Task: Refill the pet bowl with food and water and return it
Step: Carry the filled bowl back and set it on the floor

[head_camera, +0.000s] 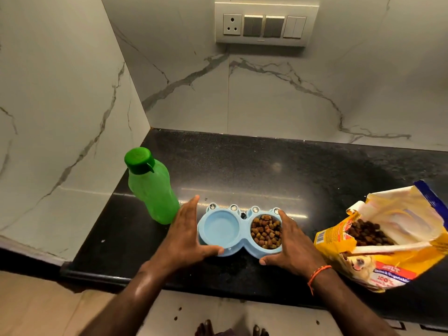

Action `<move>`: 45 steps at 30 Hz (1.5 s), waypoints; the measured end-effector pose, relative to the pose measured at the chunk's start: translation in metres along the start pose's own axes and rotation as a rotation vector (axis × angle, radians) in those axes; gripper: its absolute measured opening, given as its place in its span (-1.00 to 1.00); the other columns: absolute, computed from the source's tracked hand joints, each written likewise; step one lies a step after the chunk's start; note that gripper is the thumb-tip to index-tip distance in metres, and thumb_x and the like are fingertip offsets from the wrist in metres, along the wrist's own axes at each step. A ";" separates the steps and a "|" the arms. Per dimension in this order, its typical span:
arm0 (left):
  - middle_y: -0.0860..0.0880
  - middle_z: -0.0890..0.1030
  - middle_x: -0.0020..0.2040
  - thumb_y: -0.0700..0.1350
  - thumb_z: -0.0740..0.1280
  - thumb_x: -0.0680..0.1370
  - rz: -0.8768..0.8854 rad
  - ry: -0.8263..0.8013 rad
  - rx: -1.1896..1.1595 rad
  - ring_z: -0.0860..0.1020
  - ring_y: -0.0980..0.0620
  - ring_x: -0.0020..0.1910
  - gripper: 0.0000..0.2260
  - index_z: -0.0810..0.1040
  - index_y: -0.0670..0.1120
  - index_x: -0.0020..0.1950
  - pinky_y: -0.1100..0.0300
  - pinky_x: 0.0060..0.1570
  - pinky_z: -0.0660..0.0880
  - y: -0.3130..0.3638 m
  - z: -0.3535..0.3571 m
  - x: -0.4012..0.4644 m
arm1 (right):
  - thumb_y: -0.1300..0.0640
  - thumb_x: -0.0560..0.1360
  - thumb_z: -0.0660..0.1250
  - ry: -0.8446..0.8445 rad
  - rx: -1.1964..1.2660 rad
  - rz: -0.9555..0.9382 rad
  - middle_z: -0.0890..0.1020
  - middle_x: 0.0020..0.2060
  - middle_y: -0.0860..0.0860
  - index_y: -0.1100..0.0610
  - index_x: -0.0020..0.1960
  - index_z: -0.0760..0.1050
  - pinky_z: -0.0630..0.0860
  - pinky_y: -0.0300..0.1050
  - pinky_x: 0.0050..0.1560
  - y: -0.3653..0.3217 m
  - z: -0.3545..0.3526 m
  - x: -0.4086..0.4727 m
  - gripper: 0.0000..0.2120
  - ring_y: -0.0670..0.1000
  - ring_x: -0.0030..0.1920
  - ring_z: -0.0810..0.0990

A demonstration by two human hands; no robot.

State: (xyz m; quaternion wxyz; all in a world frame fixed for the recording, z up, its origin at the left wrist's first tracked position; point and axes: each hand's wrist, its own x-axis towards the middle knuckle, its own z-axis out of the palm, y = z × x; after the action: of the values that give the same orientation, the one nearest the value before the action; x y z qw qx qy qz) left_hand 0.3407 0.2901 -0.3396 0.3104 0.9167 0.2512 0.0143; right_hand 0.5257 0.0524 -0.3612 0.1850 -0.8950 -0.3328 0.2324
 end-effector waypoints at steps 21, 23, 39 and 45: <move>0.33 0.40 0.37 0.25 0.70 0.08 0.015 0.045 -0.206 0.43 0.11 0.37 0.11 0.17 0.18 0.49 0.04 0.33 0.43 -0.020 0.036 0.014 | -0.23 0.08 0.67 0.171 0.222 -0.113 0.31 0.53 -0.10 -0.09 0.60 0.07 0.34 0.00 0.51 0.013 0.005 0.000 0.26 -0.10 0.50 0.31; 0.18 0.39 0.49 0.32 0.68 0.08 0.006 0.051 -0.215 0.39 0.08 0.48 0.26 0.07 0.09 0.61 -0.02 0.44 0.40 -0.021 0.033 0.013 | -0.22 0.09 0.67 0.177 0.244 -0.139 0.29 0.53 -0.11 -0.09 0.60 0.07 0.33 -0.02 0.52 0.013 0.001 -0.001 0.25 -0.11 0.51 0.30; 0.26 0.38 0.46 0.30 0.65 0.15 -0.083 0.322 -0.260 0.36 0.33 0.36 0.32 -0.09 0.05 0.68 0.51 0.34 0.22 0.021 -0.011 -0.060 | -0.17 0.14 0.70 0.108 0.265 -0.466 0.32 0.48 -0.14 -0.13 0.58 0.06 0.41 0.07 0.45 -0.024 -0.057 0.000 0.20 -0.08 0.44 0.34; 0.23 0.41 0.50 0.36 0.62 0.13 -0.210 0.450 -0.234 0.41 0.25 0.40 0.34 -0.14 0.11 0.68 0.24 0.40 0.33 0.036 -0.021 -0.111 | -0.15 0.13 0.71 0.018 0.217 -0.604 0.34 0.39 -0.19 -0.18 0.54 0.05 0.42 -0.02 0.38 -0.050 -0.067 -0.002 0.19 -0.09 0.38 0.38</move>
State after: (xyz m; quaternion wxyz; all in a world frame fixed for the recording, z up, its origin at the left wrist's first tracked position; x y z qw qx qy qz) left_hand 0.2562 0.2247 -0.2878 0.3506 0.8173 0.4040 0.2142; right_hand 0.5350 0.0752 -0.2815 0.3429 -0.7327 -0.5552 0.1932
